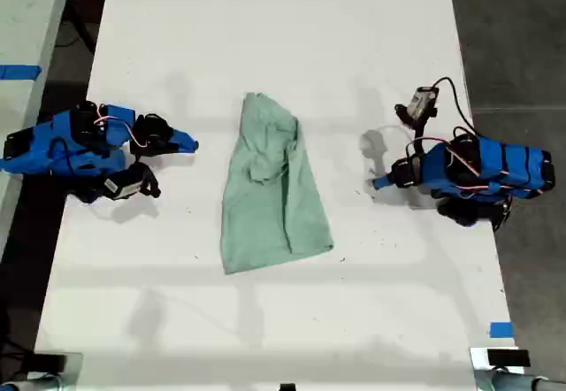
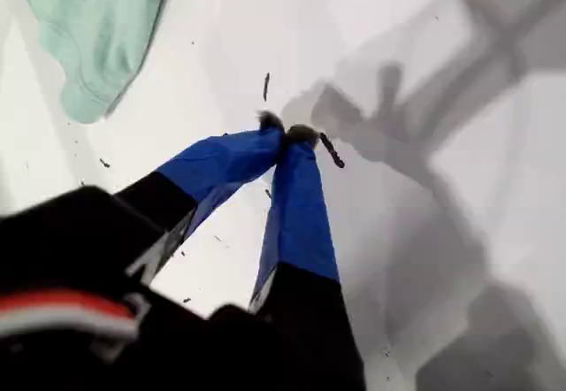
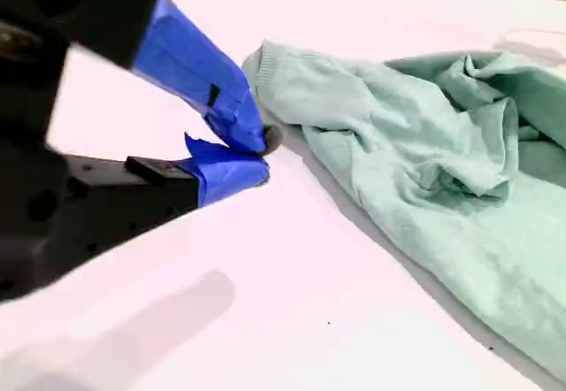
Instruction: Fold t shirt
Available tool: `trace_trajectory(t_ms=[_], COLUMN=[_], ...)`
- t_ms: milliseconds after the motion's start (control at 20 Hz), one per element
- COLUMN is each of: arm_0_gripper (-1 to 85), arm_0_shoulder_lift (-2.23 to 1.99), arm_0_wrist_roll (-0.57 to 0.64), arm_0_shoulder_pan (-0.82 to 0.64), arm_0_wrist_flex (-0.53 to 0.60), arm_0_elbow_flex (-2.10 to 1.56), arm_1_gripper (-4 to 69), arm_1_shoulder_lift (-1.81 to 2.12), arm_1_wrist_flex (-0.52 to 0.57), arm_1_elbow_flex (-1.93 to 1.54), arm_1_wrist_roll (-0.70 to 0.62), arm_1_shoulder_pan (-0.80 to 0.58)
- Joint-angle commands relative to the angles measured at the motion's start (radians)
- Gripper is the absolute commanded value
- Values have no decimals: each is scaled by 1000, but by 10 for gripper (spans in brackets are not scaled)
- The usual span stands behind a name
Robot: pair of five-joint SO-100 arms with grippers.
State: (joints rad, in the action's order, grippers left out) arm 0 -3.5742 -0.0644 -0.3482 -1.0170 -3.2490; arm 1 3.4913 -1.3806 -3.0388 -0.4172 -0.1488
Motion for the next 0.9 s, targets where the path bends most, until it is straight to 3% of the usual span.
trace_trajectory(t_ms=[0,200,300,450,600,700,750,850], arm_0_gripper=[-2,-3,-4,-4,32,176,219,248], arm_0_shoulder_lift=[-11,-8,123,712,1477,1861,2008,2135], arm_0_wrist_roll=[86,-34,-184,-344,-445,-465,-497,-492], arm_0_shoulder_pan=[170,202,252,397,512,546,552,584], arm_0_wrist_flex=[61,213,149,114,-213,-385,-454,-462], arm_0_elbow_flex=[-44,-41,48,439,1172,1612,1784,1924], arm_1_gripper=[14,14,14,14,14,14,14,14], arm_1_shoulder_lift=[12,12,12,12,8,5,5,5], arm_1_wrist_flex=[3,3,3,3,3,3,3,3], arm_1_elbow_flex=[-51,-51,-51,-51,-51,-51,-51,-51], arm_1_wrist_roll=[-2,-9,-9,-9,-5,-5,-5,-6], arm_1_shoulder_pan=[0,-6,-11,-14,-14,-14,-14,-12])
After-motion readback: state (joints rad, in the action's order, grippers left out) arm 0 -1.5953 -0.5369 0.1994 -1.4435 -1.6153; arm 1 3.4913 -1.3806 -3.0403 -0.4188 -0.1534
